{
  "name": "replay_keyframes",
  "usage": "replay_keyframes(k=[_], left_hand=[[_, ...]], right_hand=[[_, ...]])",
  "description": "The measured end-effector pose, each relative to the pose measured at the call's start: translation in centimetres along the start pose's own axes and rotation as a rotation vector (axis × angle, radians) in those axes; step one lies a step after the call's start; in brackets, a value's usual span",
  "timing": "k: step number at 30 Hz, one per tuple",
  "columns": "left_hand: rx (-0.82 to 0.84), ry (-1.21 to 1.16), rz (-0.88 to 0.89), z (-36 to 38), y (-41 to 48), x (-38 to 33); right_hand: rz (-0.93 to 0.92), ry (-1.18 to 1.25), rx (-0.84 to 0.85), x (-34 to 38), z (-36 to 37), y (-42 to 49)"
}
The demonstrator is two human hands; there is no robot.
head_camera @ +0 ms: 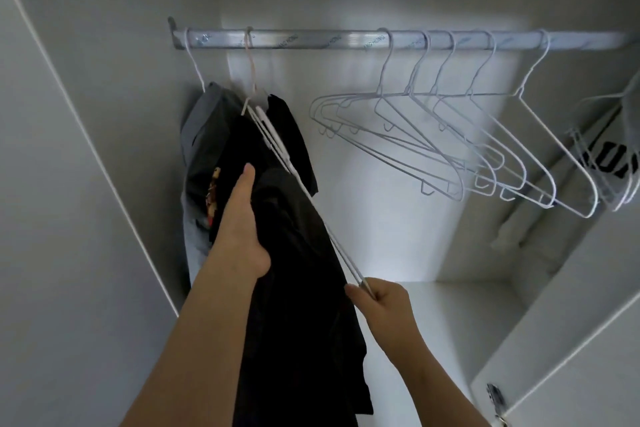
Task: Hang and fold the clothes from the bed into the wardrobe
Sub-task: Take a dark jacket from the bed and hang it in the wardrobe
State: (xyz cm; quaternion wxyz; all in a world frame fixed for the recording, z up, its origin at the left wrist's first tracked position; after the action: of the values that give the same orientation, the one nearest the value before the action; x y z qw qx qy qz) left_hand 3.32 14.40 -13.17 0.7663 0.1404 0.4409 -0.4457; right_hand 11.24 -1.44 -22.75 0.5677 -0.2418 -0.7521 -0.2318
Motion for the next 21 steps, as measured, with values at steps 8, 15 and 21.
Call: replay_keyframes(k=[8,15,21], left_hand=[[-0.027,0.095,0.009,2.0,0.5,-1.8],[-0.090,0.165,-0.046,6.4,0.5,1.0],[-0.016,0.097,0.036,7.3,0.3,0.9]], right_hand=[[-0.009,-0.256,0.117,0.1,-3.2,-2.0],[-0.024,-0.340,0.072,0.3,-8.6,-2.9],[-0.055,-0.406,0.151,-0.2,-9.9,-3.3]])
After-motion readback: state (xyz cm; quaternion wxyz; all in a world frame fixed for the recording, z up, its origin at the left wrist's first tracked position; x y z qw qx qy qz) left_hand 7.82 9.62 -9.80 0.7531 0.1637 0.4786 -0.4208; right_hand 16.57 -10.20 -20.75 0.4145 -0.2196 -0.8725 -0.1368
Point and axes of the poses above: each hand's wrist, its own y-axis towards the middle knuckle, its own z-axis out of the palm, x = y × z, the point moved 2 cm from there along y, towards the middle knuckle, and after that the axes turned 13 degrees about x, right-handed, at the moved point
